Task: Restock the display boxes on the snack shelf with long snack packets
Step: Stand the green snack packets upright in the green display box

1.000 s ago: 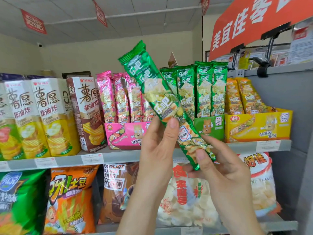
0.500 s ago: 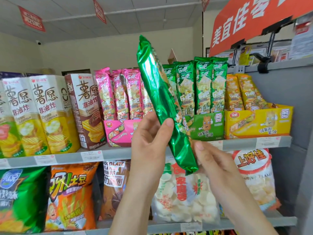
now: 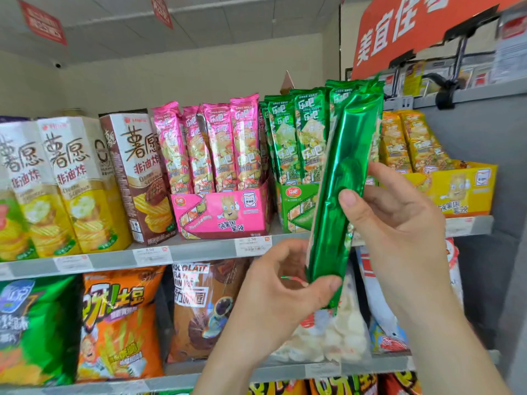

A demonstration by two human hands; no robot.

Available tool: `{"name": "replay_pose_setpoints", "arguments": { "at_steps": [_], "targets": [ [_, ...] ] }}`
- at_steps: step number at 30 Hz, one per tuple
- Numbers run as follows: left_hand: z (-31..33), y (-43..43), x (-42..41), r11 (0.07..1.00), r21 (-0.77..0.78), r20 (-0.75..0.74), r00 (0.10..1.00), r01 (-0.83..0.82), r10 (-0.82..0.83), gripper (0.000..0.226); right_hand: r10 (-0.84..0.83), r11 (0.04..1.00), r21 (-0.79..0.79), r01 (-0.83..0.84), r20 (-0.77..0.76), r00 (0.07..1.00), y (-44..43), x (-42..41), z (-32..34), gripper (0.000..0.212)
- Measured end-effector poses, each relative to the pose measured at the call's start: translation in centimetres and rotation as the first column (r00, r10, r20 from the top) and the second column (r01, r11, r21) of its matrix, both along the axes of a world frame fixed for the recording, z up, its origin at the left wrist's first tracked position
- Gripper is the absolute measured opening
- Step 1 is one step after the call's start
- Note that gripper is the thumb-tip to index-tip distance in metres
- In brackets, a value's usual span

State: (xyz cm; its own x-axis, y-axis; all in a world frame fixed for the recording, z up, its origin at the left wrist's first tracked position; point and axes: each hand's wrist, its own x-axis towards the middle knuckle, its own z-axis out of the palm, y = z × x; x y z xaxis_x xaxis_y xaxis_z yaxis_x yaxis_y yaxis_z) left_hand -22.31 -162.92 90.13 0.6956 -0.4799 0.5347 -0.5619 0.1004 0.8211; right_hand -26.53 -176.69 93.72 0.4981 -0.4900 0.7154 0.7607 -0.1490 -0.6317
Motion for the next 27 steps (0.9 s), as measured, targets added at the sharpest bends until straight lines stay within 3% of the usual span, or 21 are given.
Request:
{"name": "replay_pose_setpoints", "arguments": {
  "at_steps": [7, 10, 12, 14, 15, 17, 19, 21, 24, 27],
  "targets": [
    [-0.4, 1.0, -0.3, 0.997, 0.068, 0.071, 0.997, -0.045, 0.04, 0.047, 0.08, 0.997, 0.01, -0.081, 0.074, 0.994, 0.5, 0.4, 0.2, 0.039],
    [-0.7, 0.6, -0.5, 0.997, 0.007, 0.068, 0.995, -0.071, 0.071, 0.055, 0.076, 0.996, 0.029, -0.08, 0.095, 0.992, 0.5, 0.6, 0.0, 0.03],
    [-1.0, 0.1, -0.5, 0.985, -0.056, 0.121, 0.978, -0.162, 0.168, 0.056, -0.02, 1.0, 0.0, 0.02, 0.063, 0.998, 0.7, 0.9, -0.3, 0.024],
    [-1.3, -0.1, -0.3, 0.939, -0.094, 0.297, 0.891, -0.33, 0.342, 0.057, -0.202, 0.971, -0.133, 0.2, -0.006, 0.979, 0.7, 0.9, -0.4, 0.025],
    [-1.4, -0.1, -0.2, 0.9, -0.107, 0.42, 0.801, -0.423, 0.427, 0.06, -0.265, 0.95, -0.187, 0.252, -0.051, 0.963, 0.7, 0.8, -0.3, 0.034],
    [-1.8, -0.4, 0.1, 0.814, -0.132, 0.618, 0.595, -0.565, 0.513, 0.064, -0.301, 0.938, -0.221, 0.266, -0.142, 0.943, 0.8, 0.7, -0.3, 0.043],
    [-2.6, -0.8, 0.1, 0.777, -0.175, 0.716, 0.463, -0.605, 0.522, 0.06, -0.278, 0.947, -0.214, 0.238, -0.183, 0.943, 0.7, 0.6, -0.3, 0.035],
    [-3.1, -0.9, 0.1, 0.811, -0.176, 0.71, 0.499, -0.558, 0.498, 0.054, -0.167, 0.98, -0.135, 0.145, -0.162, 0.973, 0.4, 0.7, -0.4, 0.018],
    [-2.8, -0.7, -0.3, 0.91, -0.167, 0.542, 0.735, -0.38, 0.407, 0.041, 0.197, 0.98, 0.033, -0.195, -0.127, 0.972, -0.4, 0.7, -0.8, 0.04],
    [-2.2, -1.0, -0.8, 0.953, -0.161, 0.356, 0.886, -0.255, 0.297, 0.036, 0.322, 0.947, 0.037, -0.32, -0.129, 0.938, -1.1, 0.8, -1.2, 0.044]
  ]
}}
